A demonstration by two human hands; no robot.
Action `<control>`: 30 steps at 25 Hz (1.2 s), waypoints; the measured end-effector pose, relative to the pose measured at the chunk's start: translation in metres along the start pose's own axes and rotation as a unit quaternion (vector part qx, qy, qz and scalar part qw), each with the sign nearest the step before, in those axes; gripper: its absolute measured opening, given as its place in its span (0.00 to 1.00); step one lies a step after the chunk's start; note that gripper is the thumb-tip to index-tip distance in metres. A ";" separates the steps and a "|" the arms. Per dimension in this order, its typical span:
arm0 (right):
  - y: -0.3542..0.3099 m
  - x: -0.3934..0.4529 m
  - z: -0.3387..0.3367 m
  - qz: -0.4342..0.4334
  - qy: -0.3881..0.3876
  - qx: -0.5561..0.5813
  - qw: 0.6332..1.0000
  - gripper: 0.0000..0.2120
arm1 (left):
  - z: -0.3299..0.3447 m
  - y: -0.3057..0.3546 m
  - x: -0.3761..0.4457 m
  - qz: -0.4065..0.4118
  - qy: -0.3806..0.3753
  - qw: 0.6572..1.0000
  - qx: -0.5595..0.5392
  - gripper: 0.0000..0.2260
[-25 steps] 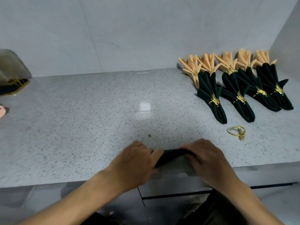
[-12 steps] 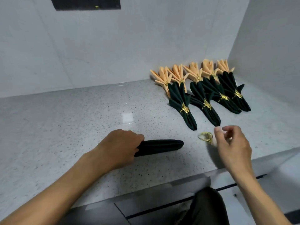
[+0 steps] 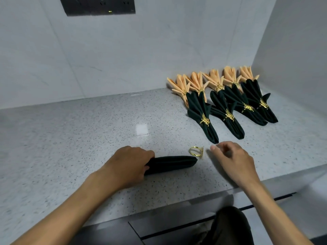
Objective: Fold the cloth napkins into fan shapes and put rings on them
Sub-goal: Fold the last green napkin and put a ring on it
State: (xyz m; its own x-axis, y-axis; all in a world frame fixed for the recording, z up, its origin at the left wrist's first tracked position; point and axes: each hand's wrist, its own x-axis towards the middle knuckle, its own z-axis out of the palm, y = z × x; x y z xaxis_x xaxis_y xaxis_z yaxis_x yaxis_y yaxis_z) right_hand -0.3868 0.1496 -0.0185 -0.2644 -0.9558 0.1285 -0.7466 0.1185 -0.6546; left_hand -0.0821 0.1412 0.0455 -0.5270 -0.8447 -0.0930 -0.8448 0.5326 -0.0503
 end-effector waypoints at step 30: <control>-0.080 -0.009 0.028 -0.412 -0.170 0.022 0.895 0.49 | -0.026 -0.034 -0.025 -0.010 0.022 0.995 -0.092 0.08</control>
State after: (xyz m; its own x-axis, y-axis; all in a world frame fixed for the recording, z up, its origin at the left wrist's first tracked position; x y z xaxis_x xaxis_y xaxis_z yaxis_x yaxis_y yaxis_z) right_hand -0.3074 0.1409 0.0120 0.5708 -0.7415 0.3526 -0.5757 -0.6676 -0.4721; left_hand -0.0425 0.1423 0.0755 -0.5093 -0.8591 -0.0508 -0.8561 0.4998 0.1312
